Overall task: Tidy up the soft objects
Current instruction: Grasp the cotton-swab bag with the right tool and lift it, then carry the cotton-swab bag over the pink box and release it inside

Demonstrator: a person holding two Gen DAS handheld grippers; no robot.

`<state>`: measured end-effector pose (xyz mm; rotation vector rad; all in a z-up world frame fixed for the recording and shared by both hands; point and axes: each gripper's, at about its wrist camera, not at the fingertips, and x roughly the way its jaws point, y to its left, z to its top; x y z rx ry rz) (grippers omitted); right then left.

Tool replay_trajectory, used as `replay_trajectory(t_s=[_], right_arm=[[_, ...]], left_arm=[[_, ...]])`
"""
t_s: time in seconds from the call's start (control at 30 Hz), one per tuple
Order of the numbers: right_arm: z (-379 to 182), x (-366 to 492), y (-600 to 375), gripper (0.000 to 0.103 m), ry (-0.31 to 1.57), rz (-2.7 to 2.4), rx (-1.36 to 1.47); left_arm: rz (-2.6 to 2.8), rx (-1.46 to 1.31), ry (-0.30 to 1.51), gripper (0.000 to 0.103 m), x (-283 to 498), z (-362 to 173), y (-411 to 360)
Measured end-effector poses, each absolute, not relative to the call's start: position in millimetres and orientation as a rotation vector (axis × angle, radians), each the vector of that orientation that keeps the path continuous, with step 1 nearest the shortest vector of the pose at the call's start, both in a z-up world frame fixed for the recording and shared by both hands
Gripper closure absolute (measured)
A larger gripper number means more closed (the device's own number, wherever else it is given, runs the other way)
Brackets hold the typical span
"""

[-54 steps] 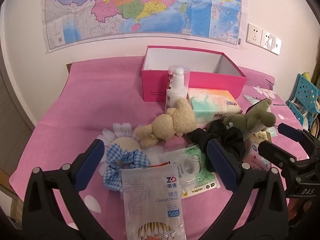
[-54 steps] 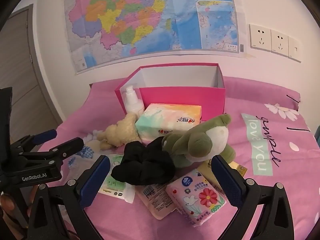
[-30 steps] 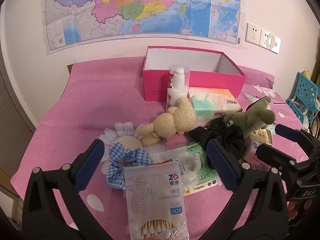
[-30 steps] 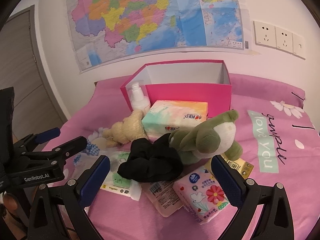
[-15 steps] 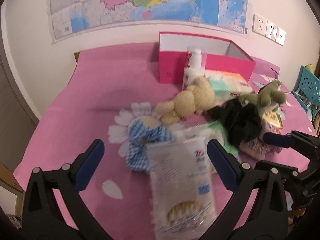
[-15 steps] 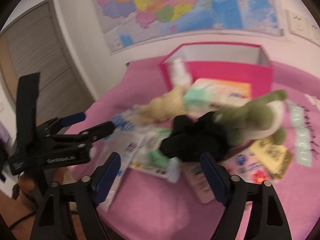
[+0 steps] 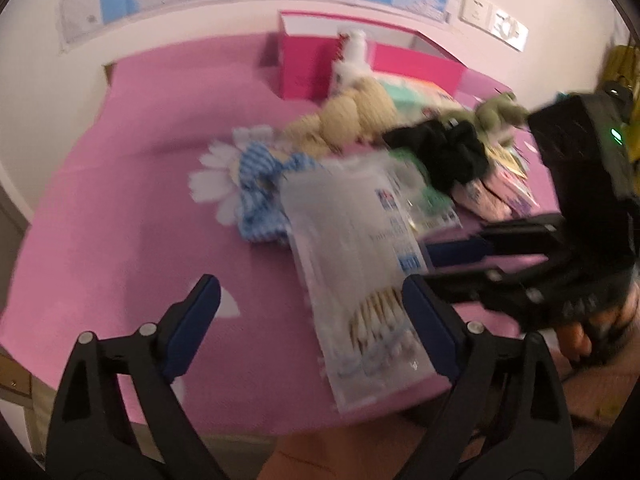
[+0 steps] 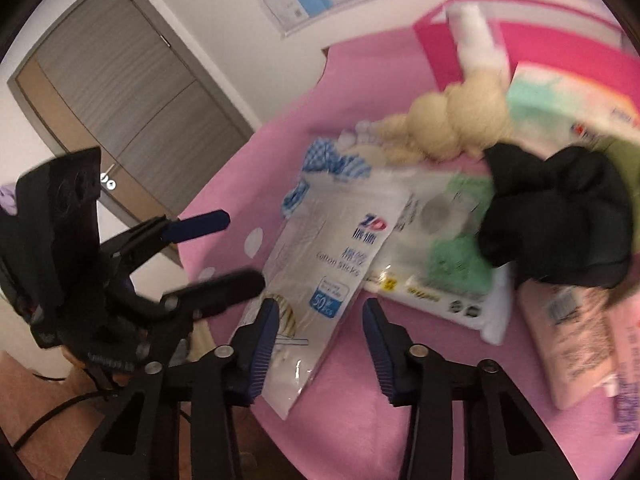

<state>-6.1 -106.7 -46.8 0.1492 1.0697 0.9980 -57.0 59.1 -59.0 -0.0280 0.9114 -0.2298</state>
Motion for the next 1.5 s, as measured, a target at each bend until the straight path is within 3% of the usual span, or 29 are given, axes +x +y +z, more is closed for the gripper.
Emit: replay_trajectory(t_s=[0.1, 0.17, 0.27, 0.87, 1.17, 1.5], right_arm=[[-54, -1, -104, 0.066, 1.101, 1.01, 0.178], [-57, 0, -104, 0.077, 1.107, 1.02, 0.192], [-57, -1, -107, 0.084, 1.106, 1.031, 0.205], [25, 10, -168, 0.088, 0.821, 0.898, 0.126], [76, 73, -190, 0.088, 0.669, 0.808, 0.126], [96, 167, -187, 0.088, 0.653, 0.76, 0.152]], left_arm=[[-0.311, -0.043, 0.964, 0.026, -57, -67, 56], [-0.346, -0.05, 0.982, 0.037, -54, -73, 53], [-0.389, -0.077, 0.989, 0.047, -51, -71, 49], [-0.519, 0.017, 0.746, 0.05, 6, 13, 0], [-0.517, 0.064, 0.67, 0.051, 85, 67, -25], [-0.474, 0.027, 0.713, 0.051, 175, 86, -25]])
